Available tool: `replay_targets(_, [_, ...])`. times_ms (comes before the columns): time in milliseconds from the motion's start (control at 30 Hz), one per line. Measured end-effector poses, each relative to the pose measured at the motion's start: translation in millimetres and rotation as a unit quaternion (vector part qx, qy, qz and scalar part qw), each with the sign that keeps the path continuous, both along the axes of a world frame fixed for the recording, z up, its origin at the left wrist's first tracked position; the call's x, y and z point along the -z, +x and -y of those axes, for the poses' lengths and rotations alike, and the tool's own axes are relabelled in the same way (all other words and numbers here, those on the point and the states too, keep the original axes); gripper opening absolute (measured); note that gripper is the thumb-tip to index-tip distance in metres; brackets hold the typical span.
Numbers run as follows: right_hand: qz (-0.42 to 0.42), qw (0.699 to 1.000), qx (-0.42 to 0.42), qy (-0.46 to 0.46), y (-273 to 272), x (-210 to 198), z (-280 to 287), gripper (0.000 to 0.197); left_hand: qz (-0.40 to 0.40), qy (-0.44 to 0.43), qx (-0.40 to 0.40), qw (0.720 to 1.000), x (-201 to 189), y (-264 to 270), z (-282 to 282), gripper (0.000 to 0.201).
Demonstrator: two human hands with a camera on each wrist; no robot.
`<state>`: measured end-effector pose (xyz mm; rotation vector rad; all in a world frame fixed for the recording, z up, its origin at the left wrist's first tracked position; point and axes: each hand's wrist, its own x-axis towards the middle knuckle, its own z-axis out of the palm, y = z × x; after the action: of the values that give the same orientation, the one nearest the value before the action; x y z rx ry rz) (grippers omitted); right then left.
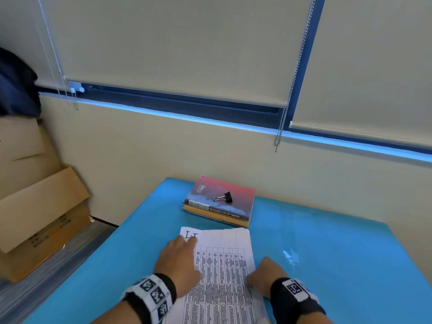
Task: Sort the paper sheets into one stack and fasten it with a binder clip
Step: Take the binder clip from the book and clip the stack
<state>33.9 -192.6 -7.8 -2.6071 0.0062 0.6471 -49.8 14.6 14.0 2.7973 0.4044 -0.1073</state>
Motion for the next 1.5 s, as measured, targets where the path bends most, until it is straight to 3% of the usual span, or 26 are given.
replay_targets(67, [0.002, 1.0, 0.003, 0.004, 3, -5, 1, 0.028, -0.01, 0.008, 0.092, 0.996, -7, 4, 19, 0.071])
replay_targets(133, [0.019, 1.0, -0.01, -0.007, 10, -12, 1, 0.035, -0.083, 0.016, 0.156, 0.984, -4, 10, 30, 0.078])
replay_targets(267, [0.083, 0.992, -0.066, -0.064, 34, -34, -12, 0.037, -0.187, 0.034, 0.224, 0.956, 11, 21, 34, 0.085])
replay_targets(467, [0.184, 0.97, -0.136, -0.076, 86, -51, -66, 0.036, -0.19, 0.011, 0.248, 0.95, 29, 33, 26, 0.082])
replay_targets(567, [0.227, 0.953, -0.179, -0.096, 111, -45, -93, 0.047, -0.185, 0.013, 0.249, 0.951, 36, 36, 24, 0.078])
replay_targets(767, [0.276, 0.921, -0.224, -0.161, 145, -28, -123, 0.038, -0.152, 0.012, 0.25, 0.956, 39, 40, 24, 0.051])
replay_targets(900, [0.288, 0.908, -0.231, -0.198, 151, -26, -123, 0.031, -0.151, 0.01, 0.247, 0.957, 40, 40, 24, 0.052])
replay_targets(1167, [0.283, 0.889, -0.281, -0.223, 141, -31, -111, 0.042, -0.147, -0.01, 0.235, 0.961, 38, 36, 26, 0.059])
replay_targets(1333, [0.321, 0.847, -0.328, -0.27, 125, -37, -101, 0.036, -0.163, -0.022, 0.231, 0.959, 33, 35, 27, 0.068])
replay_targets(1500, [0.346, 0.831, -0.332, -0.282, 112, -30, -89, 0.028, -0.177, -0.016, 0.233, 0.956, 30, 36, 27, 0.067])
